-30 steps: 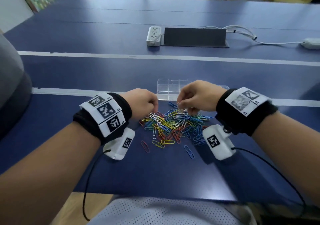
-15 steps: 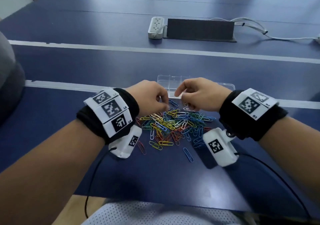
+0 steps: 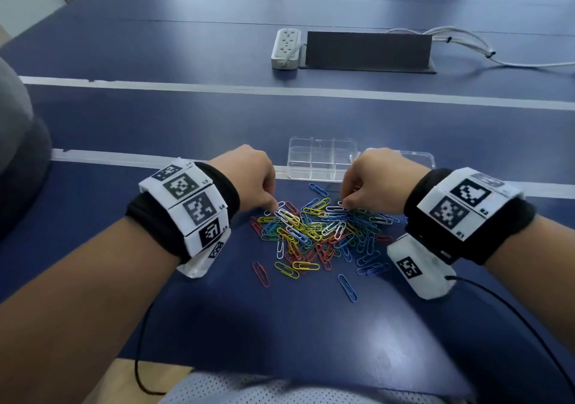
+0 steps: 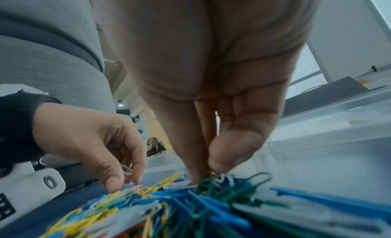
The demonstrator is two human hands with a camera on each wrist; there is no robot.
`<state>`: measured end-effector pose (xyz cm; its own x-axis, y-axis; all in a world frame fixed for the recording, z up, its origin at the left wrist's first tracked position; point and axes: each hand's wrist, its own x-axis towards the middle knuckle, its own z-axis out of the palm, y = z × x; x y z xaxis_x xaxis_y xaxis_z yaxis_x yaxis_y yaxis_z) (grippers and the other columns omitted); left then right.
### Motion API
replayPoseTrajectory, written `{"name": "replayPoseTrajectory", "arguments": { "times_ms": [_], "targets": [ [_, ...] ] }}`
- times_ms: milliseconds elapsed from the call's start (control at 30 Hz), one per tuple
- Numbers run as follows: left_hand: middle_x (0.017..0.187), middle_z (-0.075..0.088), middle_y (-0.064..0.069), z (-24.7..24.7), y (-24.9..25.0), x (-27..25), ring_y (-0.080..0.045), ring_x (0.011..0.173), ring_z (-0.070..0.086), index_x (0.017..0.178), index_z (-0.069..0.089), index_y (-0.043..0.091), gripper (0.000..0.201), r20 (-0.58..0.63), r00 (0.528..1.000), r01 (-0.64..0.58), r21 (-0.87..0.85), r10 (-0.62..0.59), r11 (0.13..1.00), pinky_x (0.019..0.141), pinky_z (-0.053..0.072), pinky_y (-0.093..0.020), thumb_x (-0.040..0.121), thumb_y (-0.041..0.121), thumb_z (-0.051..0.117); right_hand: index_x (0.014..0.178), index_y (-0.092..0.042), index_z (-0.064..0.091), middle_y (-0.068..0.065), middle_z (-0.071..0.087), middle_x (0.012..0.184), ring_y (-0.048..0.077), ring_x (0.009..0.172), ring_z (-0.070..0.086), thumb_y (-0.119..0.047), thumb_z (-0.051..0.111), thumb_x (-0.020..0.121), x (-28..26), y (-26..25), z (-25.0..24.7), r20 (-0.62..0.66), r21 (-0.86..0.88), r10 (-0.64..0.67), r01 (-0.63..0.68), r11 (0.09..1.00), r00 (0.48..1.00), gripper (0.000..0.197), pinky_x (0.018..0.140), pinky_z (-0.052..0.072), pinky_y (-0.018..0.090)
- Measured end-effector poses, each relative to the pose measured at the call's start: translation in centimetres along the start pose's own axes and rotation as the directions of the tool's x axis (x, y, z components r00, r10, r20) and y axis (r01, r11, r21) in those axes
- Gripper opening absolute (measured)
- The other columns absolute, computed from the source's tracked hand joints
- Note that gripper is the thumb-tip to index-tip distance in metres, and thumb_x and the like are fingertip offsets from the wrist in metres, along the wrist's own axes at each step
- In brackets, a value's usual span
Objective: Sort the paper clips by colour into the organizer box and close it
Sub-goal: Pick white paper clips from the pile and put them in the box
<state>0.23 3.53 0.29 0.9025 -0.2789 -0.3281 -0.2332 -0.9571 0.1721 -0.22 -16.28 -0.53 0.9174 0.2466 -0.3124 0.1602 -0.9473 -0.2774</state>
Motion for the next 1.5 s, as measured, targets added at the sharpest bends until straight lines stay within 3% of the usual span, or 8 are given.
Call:
{"name": "replayPoseTrajectory", "arguments": {
  "times_ms": [167,333,567,833,933,1033,1333,1500],
  "targets": [
    [0.063,0.055,0.008,0.2,0.5,-0.2,-0.015,0.073,0.055,0.079,0.074,0.020,0.012,0.012,1.000,-0.011,0.041,0.010,0.999,0.062,0.041,-0.024,0.076,0.032,0.073,0.073,-0.024,0.072,-0.010,0.059,0.058,0.012,0.059,0.059,-0.025,0.069,0.080,-0.3,0.0,-0.2,0.022,0.038,-0.011,0.010,0.999,1.000,0.007,0.072,0.055,0.029],
    [0.060,0.051,0.011,0.1,0.8,-0.7,-0.006,0.061,0.048,0.079,0.070,0.022,0.009,0.031,0.999,-0.021,0.060,0.019,0.998,0.044,0.030,-0.017,0.080,0.024,0.062,0.067,-0.028,0.065,-0.003,0.068,0.060,0.008,0.053,0.061,-0.028,0.065,0.083,-0.5,0.9,-0.9,0.064,0.112,-0.027,0.019,0.994,0.998,0.017,0.066,0.050,0.023],
    [0.063,0.050,0.012,0.5,0.3,-1.0,-0.012,0.069,0.049,0.075,0.062,0.023,0.004,0.043,0.998,-0.044,-0.008,0.044,0.999,0.065,0.041,-0.023,0.079,0.023,0.060,0.073,-0.026,0.064,0.002,0.070,0.067,0.008,0.052,0.057,-0.031,0.056,0.090,-0.8,1.3,-0.8,0.138,0.134,-0.034,0.015,0.991,0.990,0.019,0.067,0.048,0.025],
    [0.072,0.054,0.015,0.3,-0.5,-1.1,-0.014,0.088,0.055,0.100,0.065,0.025,0.018,0.042,0.998,-0.042,-0.079,0.045,0.996,0.076,0.040,-0.022,0.089,0.019,0.052,0.090,-0.015,0.068,0.003,0.065,0.066,0.013,0.053,0.057,-0.018,0.049,0.090,-0.7,0.8,-0.8,0.143,0.289,-0.037,-0.006,0.957,0.989,0.019,0.062,0.050,0.022],
    [0.079,0.054,0.009,0.5,-0.2,-1.2,-0.014,0.084,0.053,0.097,0.067,0.026,0.014,0.029,0.997,-0.067,-0.040,0.069,0.997,0.074,0.041,-0.023,0.084,0.030,0.064,0.093,-0.018,0.068,0.003,0.060,0.065,0.013,0.053,0.055,-0.011,0.045,0.089,-0.4,0.8,-0.5,0.159,0.389,-0.049,-0.017,0.921,0.986,0.024,0.062,0.052,0.025],
    [0.064,0.048,0.012,0.6,0.2,-1.2,-0.015,0.078,0.053,0.084,0.070,0.022,0.007,0.008,0.996,-0.085,0.013,0.085,0.996,0.068,0.041,-0.023,0.081,0.027,0.067,0.093,-0.014,0.069,0.001,0.057,0.060,0.016,0.053,0.054,-0.006,0.046,0.090,-0.1,0.8,-0.4,0.159,0.492,-0.039,-0.045,0.869,0.986,0.025,0.061,0.052,0.027],
    [0.056,0.048,0.010,0.3,0.6,-1.0,-0.008,0.057,0.046,0.055,0.049,0.022,0.023,0.053,0.995,-0.083,0.046,0.081,0.995,0.055,0.039,-0.022,0.073,0.021,0.065,0.079,-0.016,0.071,0.012,0.069,0.070,0.018,0.056,0.059,-0.008,0.051,0.084,1.3,1.7,-2.0,-0.118,0.441,0.105,-0.042,0.896,0.987,0.023,0.077,0.057,0.037],
    [0.064,0.054,0.009,-1.6,1.7,-0.6,-0.013,0.067,0.051,0.078,0.064,0.022,0.006,-0.063,0.988,-0.142,-0.034,0.140,0.989,0.063,0.039,-0.020,0.075,0.017,0.062,0.074,-0.023,0.068,-0.005,0.061,0.060,0.017,0.066,0.061,-0.010,0.052,0.083,2.1,0.8,-2.8,-0.190,0.380,0.134,-0.053,0.923,0.973,0.023,0.065,0.049,0.020]
  ]
}}
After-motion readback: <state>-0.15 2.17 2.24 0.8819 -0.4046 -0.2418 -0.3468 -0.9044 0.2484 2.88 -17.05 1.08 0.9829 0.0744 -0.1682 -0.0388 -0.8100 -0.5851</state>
